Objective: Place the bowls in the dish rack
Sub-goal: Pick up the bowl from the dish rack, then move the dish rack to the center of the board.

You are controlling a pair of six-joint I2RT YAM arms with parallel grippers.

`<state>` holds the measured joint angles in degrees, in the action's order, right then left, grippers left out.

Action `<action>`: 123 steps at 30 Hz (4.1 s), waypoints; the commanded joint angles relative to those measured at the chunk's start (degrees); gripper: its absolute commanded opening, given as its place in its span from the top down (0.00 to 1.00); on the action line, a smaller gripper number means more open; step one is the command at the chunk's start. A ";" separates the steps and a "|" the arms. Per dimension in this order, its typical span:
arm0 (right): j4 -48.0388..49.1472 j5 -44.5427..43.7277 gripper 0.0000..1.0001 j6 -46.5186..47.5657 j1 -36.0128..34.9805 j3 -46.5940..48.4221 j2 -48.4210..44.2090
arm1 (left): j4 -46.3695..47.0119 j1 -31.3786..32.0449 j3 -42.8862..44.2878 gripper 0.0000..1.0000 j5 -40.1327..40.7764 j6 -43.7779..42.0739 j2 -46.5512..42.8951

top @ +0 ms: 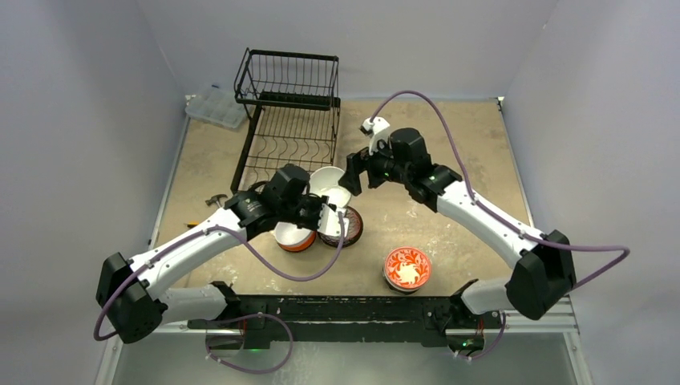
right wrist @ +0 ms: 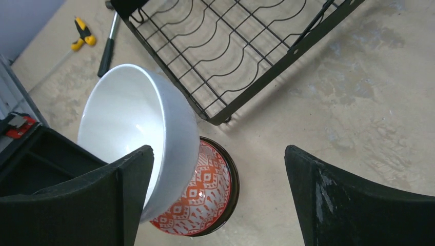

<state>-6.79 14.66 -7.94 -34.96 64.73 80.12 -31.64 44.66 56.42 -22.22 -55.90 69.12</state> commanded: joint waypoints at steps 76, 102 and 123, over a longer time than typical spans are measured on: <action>19.33 24.07 1.00 -24.09 13.60 -10.01 0.64 | 41.10 -2.91 -11.15 0.01 31.19 51.92 -6.91; 15.11 22.76 1.00 -20.17 13.66 -8.38 0.43 | 15.37 -46.41 3.94 0.01 33.09 80.34 10.96; 15.43 23.12 1.00 -19.47 13.69 -7.97 -1.49 | 9.48 -49.31 7.70 0.11 5.53 86.43 30.71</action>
<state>5.52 36.80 -28.36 -21.34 53.67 82.15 -23.64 -4.84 65.12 -8.93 26.20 99.90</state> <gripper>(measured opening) 0.748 0.922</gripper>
